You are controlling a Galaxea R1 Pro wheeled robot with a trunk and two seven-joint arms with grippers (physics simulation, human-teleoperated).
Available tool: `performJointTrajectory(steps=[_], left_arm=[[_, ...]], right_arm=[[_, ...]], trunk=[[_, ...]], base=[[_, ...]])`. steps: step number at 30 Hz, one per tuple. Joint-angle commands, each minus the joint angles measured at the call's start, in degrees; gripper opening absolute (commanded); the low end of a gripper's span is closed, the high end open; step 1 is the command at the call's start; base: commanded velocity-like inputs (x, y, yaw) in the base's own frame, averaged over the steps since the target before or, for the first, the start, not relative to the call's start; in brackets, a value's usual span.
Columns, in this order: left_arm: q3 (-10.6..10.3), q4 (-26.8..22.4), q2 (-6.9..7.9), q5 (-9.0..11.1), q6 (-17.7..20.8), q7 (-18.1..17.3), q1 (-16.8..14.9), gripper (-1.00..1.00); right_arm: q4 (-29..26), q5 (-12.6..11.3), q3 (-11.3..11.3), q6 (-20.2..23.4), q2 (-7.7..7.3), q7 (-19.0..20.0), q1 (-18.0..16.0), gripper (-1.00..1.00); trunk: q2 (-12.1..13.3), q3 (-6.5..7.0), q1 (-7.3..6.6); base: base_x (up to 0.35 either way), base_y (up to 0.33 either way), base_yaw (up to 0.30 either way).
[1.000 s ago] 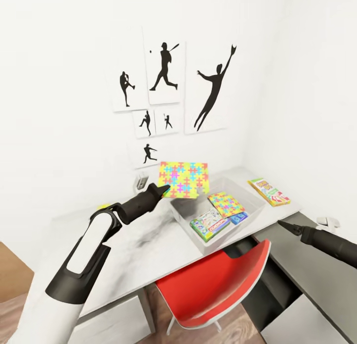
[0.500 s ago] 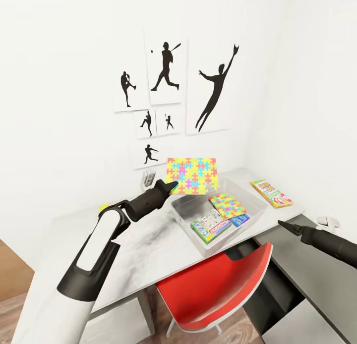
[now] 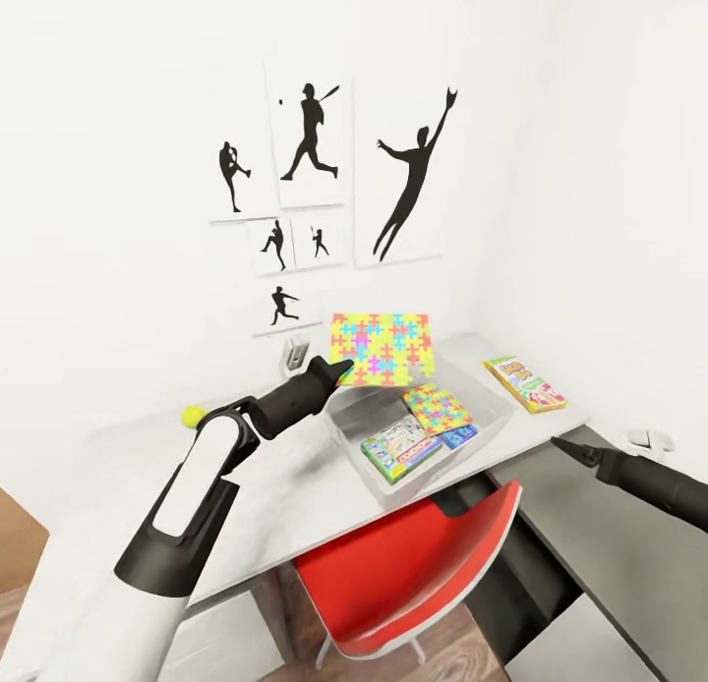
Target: Put all the toys in the child's room - the three board games (two on the bed and one on the table), the two jigsaw puzzles on the table, and the tennis ball on the table - inside the toy box on the table in the child's room.
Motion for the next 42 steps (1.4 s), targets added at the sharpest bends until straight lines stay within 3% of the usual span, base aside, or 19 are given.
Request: performJointTrajectory(steps=[1, 6, 11, 14, 15, 23, 35, 42], left_arm=[[0.0, -0.1, -0.03, 0.5, 0.1, 0.7, -0.1, -1.0], [-0.1, -0.1, -0.42, -0.5, 0.0, 3.4, -0.1, -1.0], [-0.1, 0.0, -3.69, -2.2, 0.2, 10.2, -0.1, -1.0], [-0.2, 1.0, -5.48, -2.5, 0.2, 12.3, -0.5, -1.0], [-0.2, 1.0, -5.48, -2.5, 0.2, 12.3, -0.5, -1.0], [-0.2, 11.4, -7.92, -2.6, 0.1, 14.3, -6.6, -1.0], [0.0, 19.6, -7.92, -2.6, 0.0, 14.7, -9.0, -1.0], [0.1, 20.9, -7.92, -2.6, 0.0, 14.7, -9.2, -1.0]], right_arm=[[0.0, 0.0, -0.1, 0.3, -0.01, 0.2, -0.1, 1.0], [0.0, 0.0, -0.1, 0.3, -0.01, 0.2, -0.1, 1.0], [0.0, 0.0, -0.1, 0.3, -0.03, 0.2, -0.1, 1.0], [0.0, 0.0, -0.1, 0.3, -0.03, 0.2, -0.1, 1.0], [0.0, 0.0, -0.1, 0.3, -0.03, 0.2, -0.1, 1.0], [0.0, 0.0, -0.1, 0.3, -0.03, 0.2, -0.1, 1.0], [0.0, 0.0, 0.0, 0.3, -0.04, 0.2, -0.1, 1.0], [0.0, 0.0, -0.1, 0.3, -0.04, 0.2, -0.1, 1.0]], trunk=[[-0.1, -0.12, 0.04], [-0.1, -0.12, 0.04], [-0.1, -0.12, 0.04], [-0.1, -0.12, 0.04], [-0.1, -0.12, 0.04], [-0.1, -0.12, 0.04], [-0.1, -0.12, 0.04], [-0.1, -0.12, 0.04]], base=[[0.016, -0.258, 0.0], [0.04, -0.246, 0.0], [0.019, -0.108, 0.0], [0.008, -0.043, 0.0], [0.006, -0.034, 0.0], [0.002, -0.014, 0.0], [0.0, -0.002, 0.0], [0.0, 0.0, -0.063]])
